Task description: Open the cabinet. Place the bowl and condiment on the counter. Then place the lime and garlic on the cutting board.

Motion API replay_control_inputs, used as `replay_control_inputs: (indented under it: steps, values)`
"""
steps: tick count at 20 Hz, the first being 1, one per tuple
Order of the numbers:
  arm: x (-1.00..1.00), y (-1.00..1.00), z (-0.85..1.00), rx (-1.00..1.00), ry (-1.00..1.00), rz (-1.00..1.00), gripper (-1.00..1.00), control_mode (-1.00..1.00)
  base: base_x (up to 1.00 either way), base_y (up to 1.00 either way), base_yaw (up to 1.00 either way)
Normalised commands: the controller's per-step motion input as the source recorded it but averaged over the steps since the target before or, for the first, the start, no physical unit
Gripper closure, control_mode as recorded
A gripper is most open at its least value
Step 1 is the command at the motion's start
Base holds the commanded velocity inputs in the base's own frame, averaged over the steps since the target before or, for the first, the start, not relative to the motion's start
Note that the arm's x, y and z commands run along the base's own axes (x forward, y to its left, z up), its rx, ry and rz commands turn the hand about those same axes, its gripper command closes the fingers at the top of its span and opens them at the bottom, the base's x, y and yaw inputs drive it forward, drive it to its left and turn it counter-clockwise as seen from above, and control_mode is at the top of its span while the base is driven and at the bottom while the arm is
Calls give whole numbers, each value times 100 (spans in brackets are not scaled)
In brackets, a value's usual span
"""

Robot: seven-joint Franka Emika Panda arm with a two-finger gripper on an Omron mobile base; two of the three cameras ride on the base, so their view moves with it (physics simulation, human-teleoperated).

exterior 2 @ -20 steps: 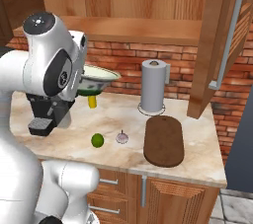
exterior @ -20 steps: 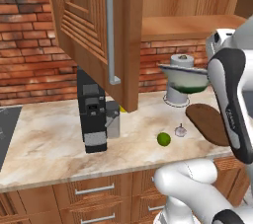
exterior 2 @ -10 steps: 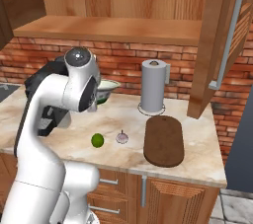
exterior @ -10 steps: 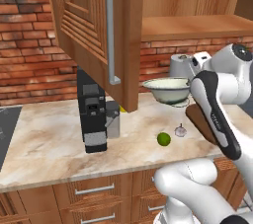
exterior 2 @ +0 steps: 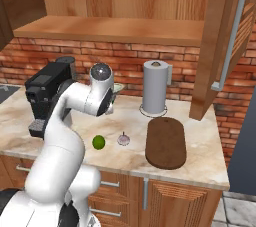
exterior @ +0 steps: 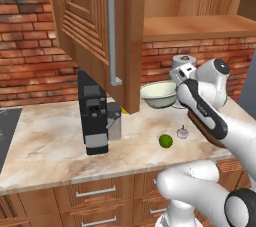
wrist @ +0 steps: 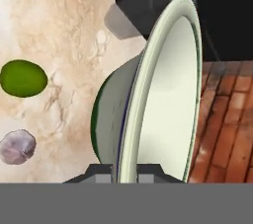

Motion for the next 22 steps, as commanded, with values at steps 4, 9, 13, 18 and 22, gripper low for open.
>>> replay_control_inputs:
  steps: [4, 9, 13, 18, 22]
  values:
    - [78, -22, -31, -2, 7, 8, 100, -100, 0, 0, 0]
    - [50, -22, -38, -2, 15, 7, 100, -100, 0, 0, 0]
    - [43, -3, -44, -6, 13, 7, 100, -100, 0, 0, 0]
    - [54, -3, -44, -2, 0, 8, 100, -100, 0, 0, 0]
    - [24, -21, -57, 0, 0, 8, 100, -100, 0, 0, 0]
